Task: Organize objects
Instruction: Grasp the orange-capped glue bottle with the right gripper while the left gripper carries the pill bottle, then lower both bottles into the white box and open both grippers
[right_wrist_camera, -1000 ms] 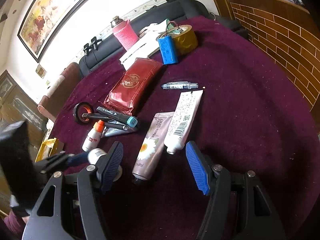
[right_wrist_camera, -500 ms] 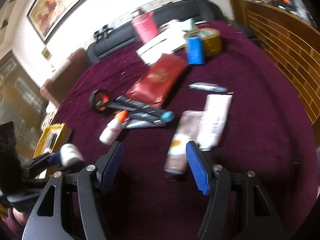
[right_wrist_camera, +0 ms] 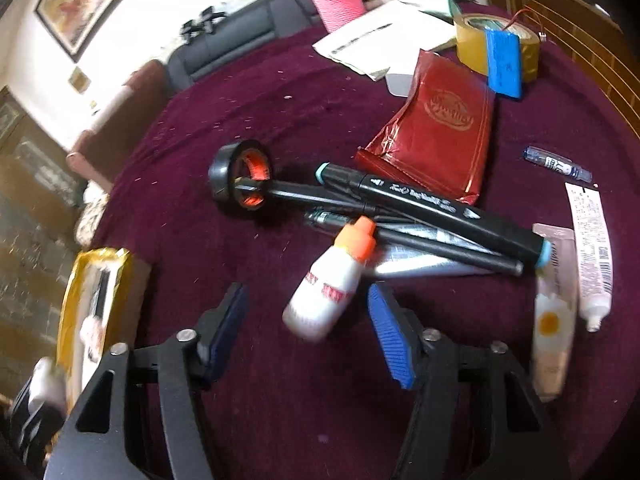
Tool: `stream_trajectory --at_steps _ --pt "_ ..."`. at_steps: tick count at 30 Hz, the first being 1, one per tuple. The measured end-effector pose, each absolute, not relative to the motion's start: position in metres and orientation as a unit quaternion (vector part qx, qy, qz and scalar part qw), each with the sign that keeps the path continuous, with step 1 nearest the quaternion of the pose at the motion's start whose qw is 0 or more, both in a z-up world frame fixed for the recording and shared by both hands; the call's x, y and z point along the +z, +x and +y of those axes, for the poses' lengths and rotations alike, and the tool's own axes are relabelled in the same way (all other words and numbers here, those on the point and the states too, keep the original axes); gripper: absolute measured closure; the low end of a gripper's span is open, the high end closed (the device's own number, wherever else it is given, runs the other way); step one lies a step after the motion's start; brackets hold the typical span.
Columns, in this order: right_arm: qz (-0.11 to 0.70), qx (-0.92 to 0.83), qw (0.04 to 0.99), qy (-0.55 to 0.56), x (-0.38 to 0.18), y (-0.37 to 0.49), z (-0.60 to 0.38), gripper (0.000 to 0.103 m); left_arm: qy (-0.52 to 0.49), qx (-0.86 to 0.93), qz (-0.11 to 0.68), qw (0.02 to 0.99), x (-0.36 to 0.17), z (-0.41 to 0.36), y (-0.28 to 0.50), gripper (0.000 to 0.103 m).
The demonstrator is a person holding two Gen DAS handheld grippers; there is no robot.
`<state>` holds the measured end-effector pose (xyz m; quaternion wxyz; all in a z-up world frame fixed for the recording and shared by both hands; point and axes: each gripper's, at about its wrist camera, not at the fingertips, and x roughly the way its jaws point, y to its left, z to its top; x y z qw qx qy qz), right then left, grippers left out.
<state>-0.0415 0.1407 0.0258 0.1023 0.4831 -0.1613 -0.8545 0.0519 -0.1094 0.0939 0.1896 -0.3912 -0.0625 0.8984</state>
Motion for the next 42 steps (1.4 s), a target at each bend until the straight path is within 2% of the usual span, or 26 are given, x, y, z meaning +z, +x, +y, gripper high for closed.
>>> stream_trajectory --at_steps 4,5,9,20,29,37,42 --pt "-0.146 -0.857 0.067 0.491 0.018 -0.048 0.132 0.073 -0.388 0.901 -0.068 0.182 0.091 -0.127 0.049 0.052" --pt "-0.142 -0.857 0.062 0.491 0.017 -0.048 0.131 0.074 -0.388 0.901 -0.072 0.179 0.090 -0.132 0.049 0.052" --pt "-0.152 -0.855 0.062 0.493 0.017 -0.044 0.135 0.076 -0.389 0.902 -0.086 0.166 0.087 -0.151 0.051 0.052" --pt "-0.217 -0.839 0.165 0.470 0.059 -0.009 0.124 0.078 -0.364 0.918 -0.109 0.110 0.107 -0.215 0.065 0.051" --pt "-0.214 -0.809 0.279 0.472 0.100 -0.004 0.036 0.078 -0.397 0.912 -0.085 0.051 0.098 -0.260 0.025 0.051" --pt "-0.181 -0.779 0.297 0.521 0.069 -0.041 -0.071 0.078 -0.442 0.896 -0.038 0.030 0.056 -0.261 -0.020 0.051" --pt "-0.140 -0.780 0.284 0.539 0.044 -0.058 -0.120 0.078 -0.450 0.891 -0.037 0.042 0.046 -0.261 -0.027 0.051"
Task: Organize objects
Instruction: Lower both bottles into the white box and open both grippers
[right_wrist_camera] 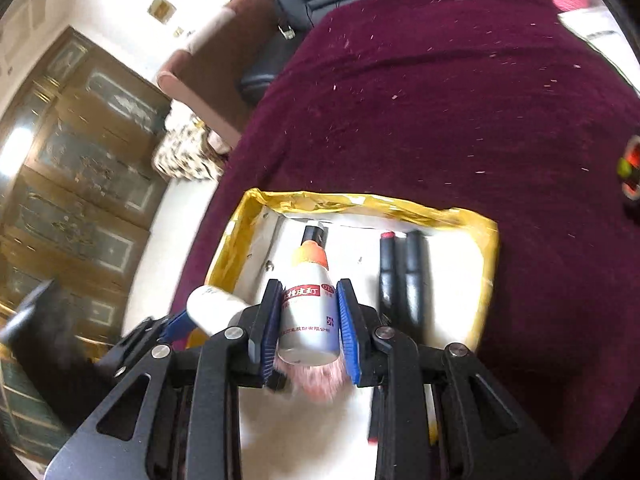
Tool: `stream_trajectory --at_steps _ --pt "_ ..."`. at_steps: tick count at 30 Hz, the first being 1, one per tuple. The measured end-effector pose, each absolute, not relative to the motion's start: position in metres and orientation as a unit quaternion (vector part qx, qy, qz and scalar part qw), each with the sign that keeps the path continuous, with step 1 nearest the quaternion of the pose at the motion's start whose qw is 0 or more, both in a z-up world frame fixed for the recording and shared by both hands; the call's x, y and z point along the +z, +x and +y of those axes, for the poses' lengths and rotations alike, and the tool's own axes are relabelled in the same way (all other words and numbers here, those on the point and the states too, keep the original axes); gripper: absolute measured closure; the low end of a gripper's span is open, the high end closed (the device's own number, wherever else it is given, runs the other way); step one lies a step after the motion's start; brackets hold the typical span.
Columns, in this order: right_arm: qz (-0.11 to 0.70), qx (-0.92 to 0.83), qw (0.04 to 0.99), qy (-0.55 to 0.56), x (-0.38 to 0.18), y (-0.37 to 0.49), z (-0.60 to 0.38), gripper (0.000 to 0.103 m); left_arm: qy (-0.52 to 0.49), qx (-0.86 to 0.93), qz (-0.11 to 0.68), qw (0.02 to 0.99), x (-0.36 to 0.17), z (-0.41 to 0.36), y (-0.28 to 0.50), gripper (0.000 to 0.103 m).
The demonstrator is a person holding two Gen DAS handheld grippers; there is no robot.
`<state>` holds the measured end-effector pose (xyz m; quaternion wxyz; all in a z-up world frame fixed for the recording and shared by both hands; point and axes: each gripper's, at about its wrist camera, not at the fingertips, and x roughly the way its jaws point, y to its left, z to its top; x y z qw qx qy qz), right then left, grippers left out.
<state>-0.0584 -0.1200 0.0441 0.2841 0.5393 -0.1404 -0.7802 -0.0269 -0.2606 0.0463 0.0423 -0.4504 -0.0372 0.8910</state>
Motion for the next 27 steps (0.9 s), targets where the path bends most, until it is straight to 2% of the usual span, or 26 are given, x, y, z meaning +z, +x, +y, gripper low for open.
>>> stream_trajectory --at_steps 11,19,21,27 --pt "-0.091 -0.796 0.250 0.543 0.028 -0.072 -0.141 0.078 -0.471 0.880 0.043 0.035 0.042 -0.242 -0.028 0.051" --pt "-0.074 -0.803 0.243 0.539 0.023 -0.075 -0.140 0.078 -0.490 0.849 0.191 0.039 0.033 -0.213 -0.027 0.051" --pt "-0.068 -0.804 0.245 0.538 0.022 -0.074 -0.145 0.078 -0.492 0.847 0.197 0.034 0.033 -0.212 -0.029 0.051" --pt "-0.073 -0.806 0.243 0.535 0.023 -0.074 -0.144 0.078 -0.497 0.855 0.143 0.046 0.038 -0.222 -0.033 0.051"
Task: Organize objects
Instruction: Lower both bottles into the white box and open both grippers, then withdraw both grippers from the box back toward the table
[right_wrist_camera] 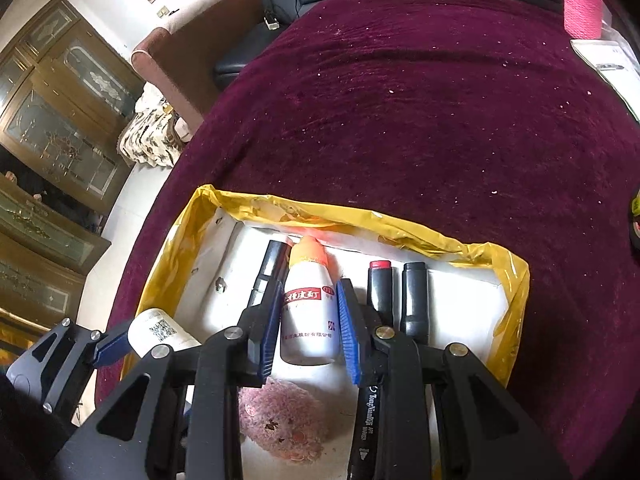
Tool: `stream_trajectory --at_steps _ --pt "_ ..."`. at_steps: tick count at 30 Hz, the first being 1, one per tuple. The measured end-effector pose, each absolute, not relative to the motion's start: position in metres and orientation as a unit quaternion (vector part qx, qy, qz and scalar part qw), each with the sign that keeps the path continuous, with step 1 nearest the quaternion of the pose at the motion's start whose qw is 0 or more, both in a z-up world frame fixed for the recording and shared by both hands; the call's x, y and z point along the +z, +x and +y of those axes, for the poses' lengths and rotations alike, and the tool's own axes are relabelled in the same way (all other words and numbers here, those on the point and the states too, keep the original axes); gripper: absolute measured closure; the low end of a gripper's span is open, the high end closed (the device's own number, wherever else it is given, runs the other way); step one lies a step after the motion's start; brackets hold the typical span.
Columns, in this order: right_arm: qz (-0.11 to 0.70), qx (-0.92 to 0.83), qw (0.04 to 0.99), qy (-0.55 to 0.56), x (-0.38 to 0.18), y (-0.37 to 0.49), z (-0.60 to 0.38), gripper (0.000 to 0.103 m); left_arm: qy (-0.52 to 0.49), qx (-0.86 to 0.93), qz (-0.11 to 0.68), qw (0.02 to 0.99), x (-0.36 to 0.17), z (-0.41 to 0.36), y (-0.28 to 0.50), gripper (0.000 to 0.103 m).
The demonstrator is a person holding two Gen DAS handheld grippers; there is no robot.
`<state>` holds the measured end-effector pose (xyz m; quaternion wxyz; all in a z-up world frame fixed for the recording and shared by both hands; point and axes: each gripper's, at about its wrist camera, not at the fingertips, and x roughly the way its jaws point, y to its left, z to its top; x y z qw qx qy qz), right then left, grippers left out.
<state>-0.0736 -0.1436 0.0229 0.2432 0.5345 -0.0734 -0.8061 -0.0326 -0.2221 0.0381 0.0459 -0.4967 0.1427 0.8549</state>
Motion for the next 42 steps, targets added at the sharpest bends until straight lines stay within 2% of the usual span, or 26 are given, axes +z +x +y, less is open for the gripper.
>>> stream_trajectory --at_steps 7,14,17,23,27,37,40,42 --pt "-0.082 -0.812 0.252 0.519 0.034 -0.068 -0.140 0.077 -0.481 0.873 0.014 0.083 0.059 -0.253 -0.038 0.051" --pt "-0.088 -0.825 0.254 0.497 0.051 -0.059 -0.129 0.077 -0.465 0.883 0.014 0.058 0.067 -0.260 -0.052 0.047" --pt "-0.088 -0.833 0.253 0.484 0.060 -0.052 -0.118 0.077 -0.457 0.886 0.055 0.058 0.067 -0.251 -0.057 0.047" --pt "-0.098 -0.843 0.247 0.468 0.071 -0.040 -0.091 0.077 -0.426 0.869 0.237 0.076 0.064 -0.215 -0.052 0.047" --pt "-0.104 -0.845 0.246 0.464 0.072 -0.033 -0.075 0.076 -0.440 0.854 0.265 0.078 0.055 -0.211 -0.052 0.047" --pt "-0.130 -0.843 0.253 0.457 0.071 -0.029 -0.049 0.076 -0.441 0.890 0.115 0.024 0.080 -0.238 -0.067 0.047" --pt "-0.131 -0.850 0.252 0.445 0.076 -0.025 -0.035 0.075 -0.461 0.882 0.096 0.017 0.077 -0.235 -0.070 0.045" --pt "-0.139 -0.850 0.247 0.444 0.077 -0.024 -0.023 0.070 -0.478 0.872 0.105 0.010 0.066 -0.227 -0.073 0.045"
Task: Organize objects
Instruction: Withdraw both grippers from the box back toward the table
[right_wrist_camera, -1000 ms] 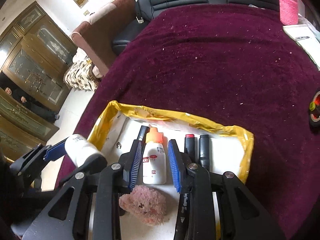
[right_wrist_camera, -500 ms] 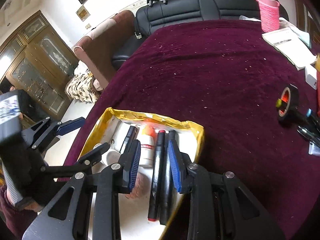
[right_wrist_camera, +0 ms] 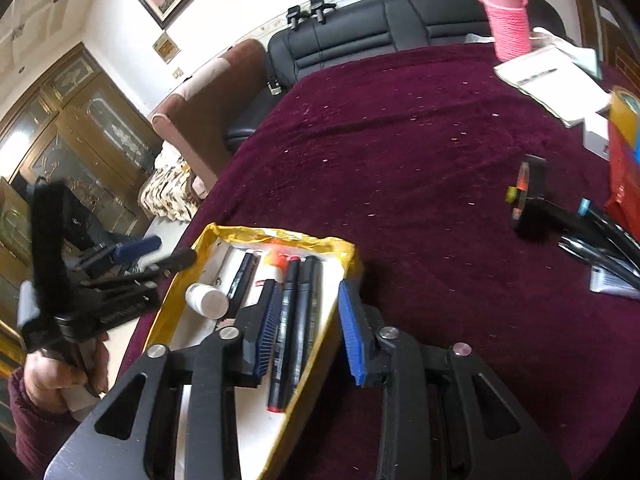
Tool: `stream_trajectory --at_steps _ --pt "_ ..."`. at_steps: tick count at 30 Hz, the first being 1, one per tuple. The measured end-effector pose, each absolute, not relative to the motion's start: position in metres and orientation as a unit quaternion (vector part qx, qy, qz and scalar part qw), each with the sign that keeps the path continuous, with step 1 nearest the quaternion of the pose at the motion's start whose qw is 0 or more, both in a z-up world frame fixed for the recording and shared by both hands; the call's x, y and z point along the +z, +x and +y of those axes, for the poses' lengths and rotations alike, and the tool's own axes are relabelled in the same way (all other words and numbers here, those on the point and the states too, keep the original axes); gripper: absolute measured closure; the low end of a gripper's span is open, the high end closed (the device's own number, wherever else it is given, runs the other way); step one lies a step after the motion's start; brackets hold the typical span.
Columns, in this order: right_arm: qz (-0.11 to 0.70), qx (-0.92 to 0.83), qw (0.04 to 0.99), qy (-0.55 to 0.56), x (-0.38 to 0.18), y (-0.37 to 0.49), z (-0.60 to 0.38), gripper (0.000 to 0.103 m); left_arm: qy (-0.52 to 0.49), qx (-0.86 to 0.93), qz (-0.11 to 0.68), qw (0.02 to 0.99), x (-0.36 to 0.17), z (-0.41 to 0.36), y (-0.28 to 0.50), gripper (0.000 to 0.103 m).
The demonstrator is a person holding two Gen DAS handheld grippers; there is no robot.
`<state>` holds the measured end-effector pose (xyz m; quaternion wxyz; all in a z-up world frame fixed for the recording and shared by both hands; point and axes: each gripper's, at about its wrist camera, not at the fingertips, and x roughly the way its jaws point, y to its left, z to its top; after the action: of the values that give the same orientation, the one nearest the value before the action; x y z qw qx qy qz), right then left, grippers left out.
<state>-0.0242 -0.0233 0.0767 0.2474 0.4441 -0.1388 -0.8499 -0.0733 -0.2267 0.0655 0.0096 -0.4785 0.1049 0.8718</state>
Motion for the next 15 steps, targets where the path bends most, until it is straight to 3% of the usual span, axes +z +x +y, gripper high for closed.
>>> stream_trajectory --at_steps 4,11,15 --pt "-0.154 -0.850 0.241 0.443 0.076 -0.016 0.003 0.068 -0.505 0.860 0.075 0.011 0.059 -0.223 -0.056 0.045" --pt "-0.186 -0.855 0.226 0.429 0.073 -0.008 0.046 0.064 -0.522 0.843 -0.093 0.085 0.071 -0.263 -0.019 0.045" --pt "-0.194 -0.852 0.224 0.431 0.069 -0.006 0.051 0.064 -0.539 0.827 -0.135 0.083 0.055 -0.271 -0.032 0.045"
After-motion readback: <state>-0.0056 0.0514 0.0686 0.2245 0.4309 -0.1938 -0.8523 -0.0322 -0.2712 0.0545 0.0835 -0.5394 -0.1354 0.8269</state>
